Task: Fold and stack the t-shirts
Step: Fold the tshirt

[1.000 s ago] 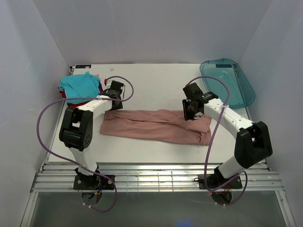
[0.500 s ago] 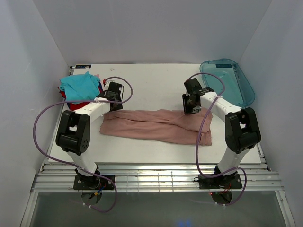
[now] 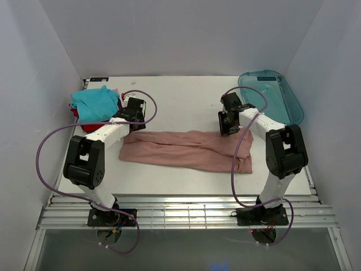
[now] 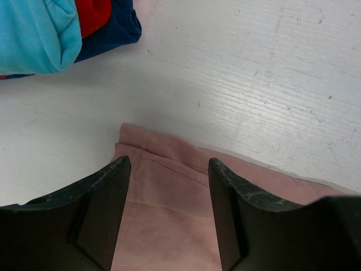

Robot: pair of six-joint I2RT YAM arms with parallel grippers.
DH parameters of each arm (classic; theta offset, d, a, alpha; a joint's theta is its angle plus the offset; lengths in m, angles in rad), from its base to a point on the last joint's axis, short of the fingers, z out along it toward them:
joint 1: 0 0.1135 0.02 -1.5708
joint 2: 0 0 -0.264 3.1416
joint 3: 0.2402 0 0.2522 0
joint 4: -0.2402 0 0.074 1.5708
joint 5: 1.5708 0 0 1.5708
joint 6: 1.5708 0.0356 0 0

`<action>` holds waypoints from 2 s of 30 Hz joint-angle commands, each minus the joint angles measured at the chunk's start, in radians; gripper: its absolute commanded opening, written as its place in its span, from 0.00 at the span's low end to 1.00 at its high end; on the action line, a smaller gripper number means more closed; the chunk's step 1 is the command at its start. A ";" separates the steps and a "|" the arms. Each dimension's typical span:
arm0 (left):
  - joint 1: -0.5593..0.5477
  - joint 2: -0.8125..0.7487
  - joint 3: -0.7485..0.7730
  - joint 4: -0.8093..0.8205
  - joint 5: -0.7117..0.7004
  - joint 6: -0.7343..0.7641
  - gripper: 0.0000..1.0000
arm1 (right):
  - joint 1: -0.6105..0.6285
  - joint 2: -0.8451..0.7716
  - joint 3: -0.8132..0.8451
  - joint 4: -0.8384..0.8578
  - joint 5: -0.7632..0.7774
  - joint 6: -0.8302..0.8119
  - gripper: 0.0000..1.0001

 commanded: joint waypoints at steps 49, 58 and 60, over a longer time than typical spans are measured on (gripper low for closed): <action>0.001 0.012 0.012 0.028 0.019 0.002 0.66 | 0.321 -0.326 -0.231 -0.236 -0.030 0.251 0.08; 0.001 0.006 0.012 0.028 0.028 -0.007 0.67 | 0.368 -0.389 -0.168 -0.345 -0.001 0.251 0.38; 0.001 0.000 0.010 0.028 0.028 -0.010 0.66 | 0.368 -0.415 -0.154 -0.344 0.077 0.254 0.42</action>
